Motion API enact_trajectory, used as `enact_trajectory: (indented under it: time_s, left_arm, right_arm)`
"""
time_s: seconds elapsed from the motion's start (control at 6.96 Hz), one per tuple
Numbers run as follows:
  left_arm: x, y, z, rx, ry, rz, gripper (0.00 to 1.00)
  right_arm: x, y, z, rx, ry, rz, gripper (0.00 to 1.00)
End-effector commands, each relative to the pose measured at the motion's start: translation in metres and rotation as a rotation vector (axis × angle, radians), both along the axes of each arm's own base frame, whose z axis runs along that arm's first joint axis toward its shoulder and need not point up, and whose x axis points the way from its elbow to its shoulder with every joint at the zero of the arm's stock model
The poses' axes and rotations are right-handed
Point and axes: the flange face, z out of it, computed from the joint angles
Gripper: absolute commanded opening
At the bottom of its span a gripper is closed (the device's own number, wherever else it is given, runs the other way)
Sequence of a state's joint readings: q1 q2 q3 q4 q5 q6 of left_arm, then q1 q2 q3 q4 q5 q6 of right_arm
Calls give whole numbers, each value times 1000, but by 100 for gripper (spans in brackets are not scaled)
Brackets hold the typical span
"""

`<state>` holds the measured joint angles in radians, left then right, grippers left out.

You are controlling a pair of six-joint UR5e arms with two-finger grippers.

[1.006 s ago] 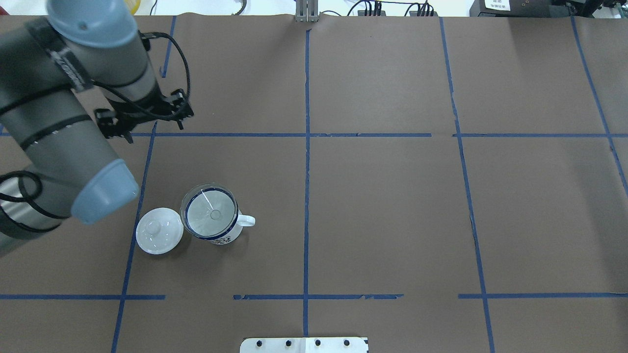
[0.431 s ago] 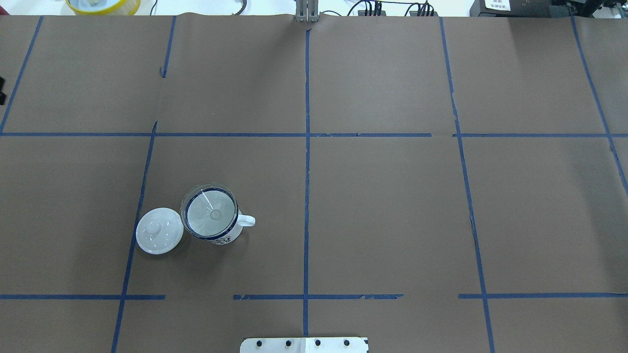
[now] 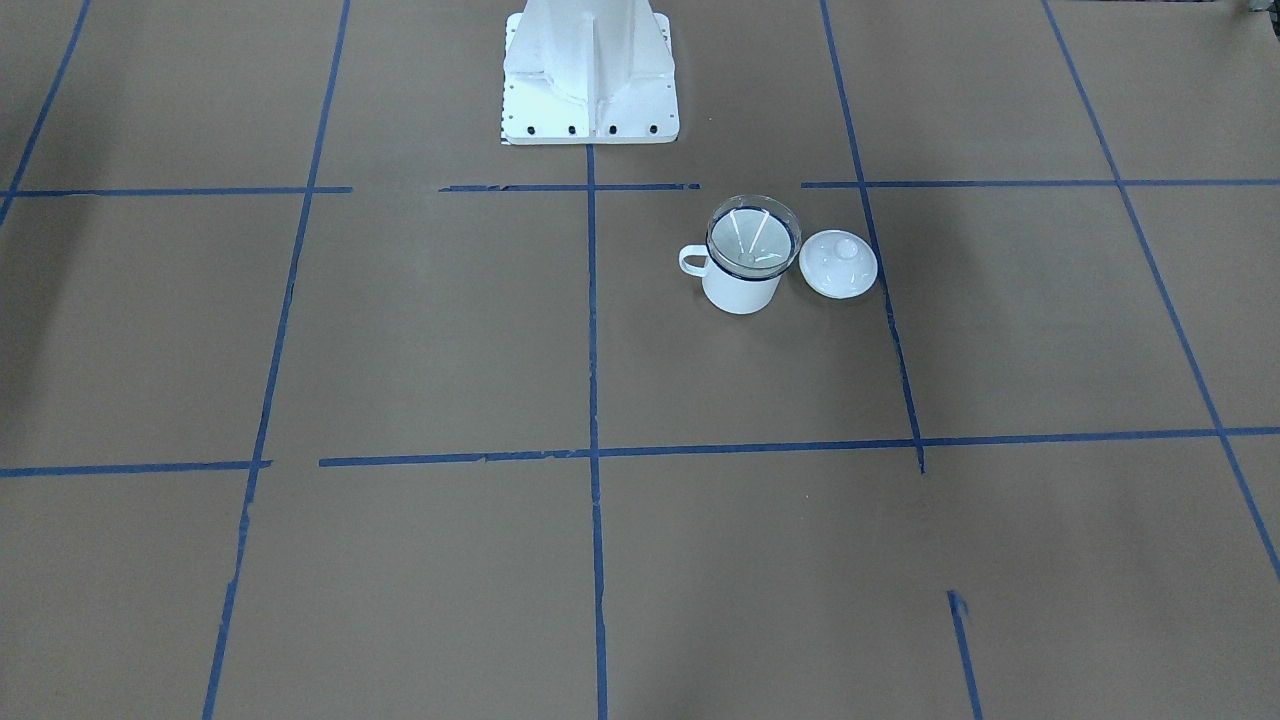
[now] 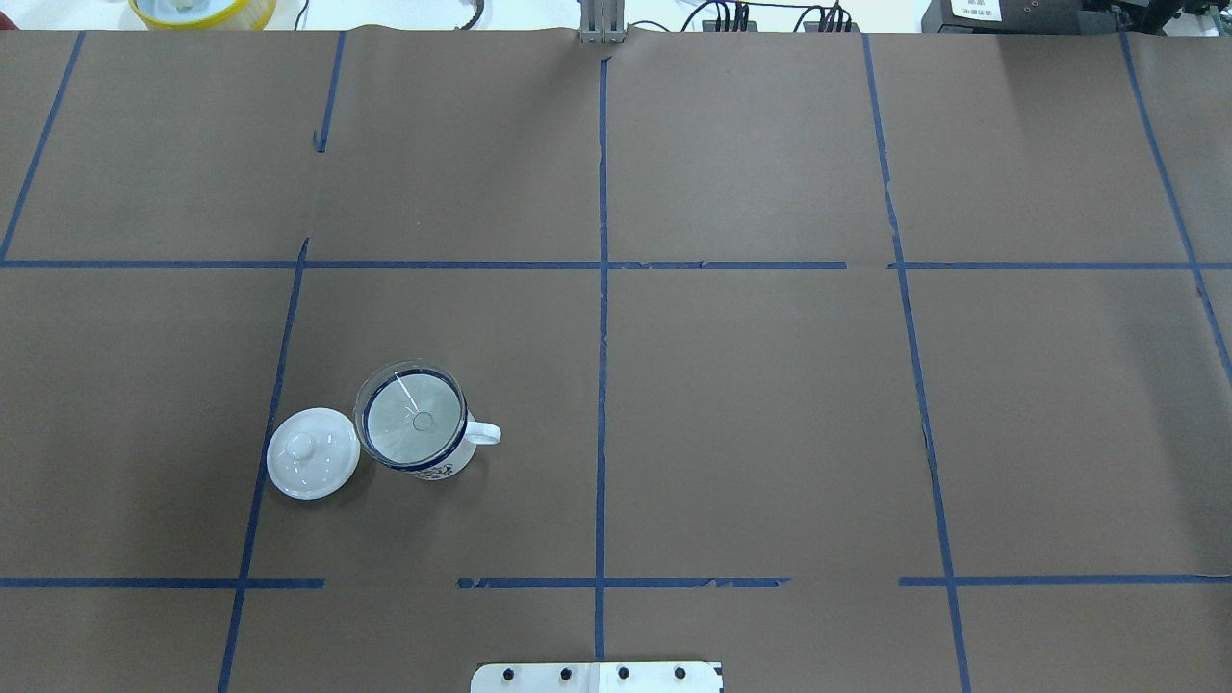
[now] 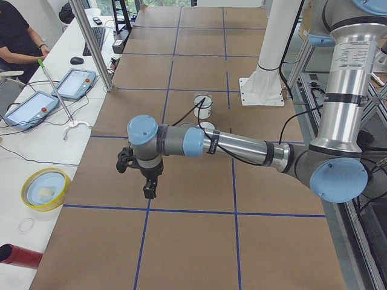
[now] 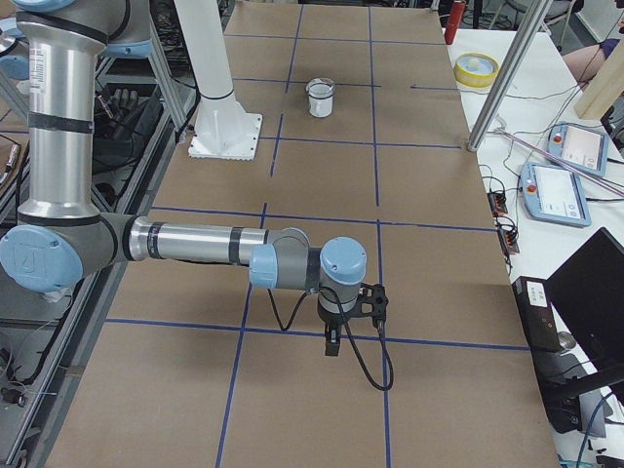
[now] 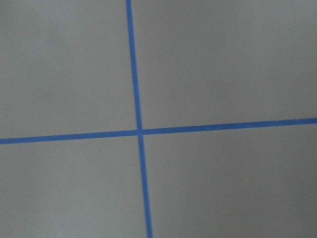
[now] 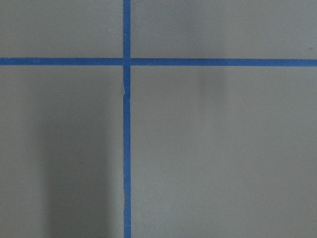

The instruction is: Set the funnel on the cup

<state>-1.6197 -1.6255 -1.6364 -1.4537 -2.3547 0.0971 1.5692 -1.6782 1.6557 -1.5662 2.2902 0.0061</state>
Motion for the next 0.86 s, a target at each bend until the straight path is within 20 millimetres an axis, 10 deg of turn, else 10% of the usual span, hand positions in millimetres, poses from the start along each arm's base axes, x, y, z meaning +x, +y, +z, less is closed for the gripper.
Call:
enact_trajectory:
  time_s: [0.0,0.72]
  left_arm:
    - [-13,41,59,-181,28,-112,100]
    - [-18,21,34,100,-61,-140,100]
  right_arm:
    - [0,0,0,1,0,0,100]
    - [0,0,0,-1,0,0,100]
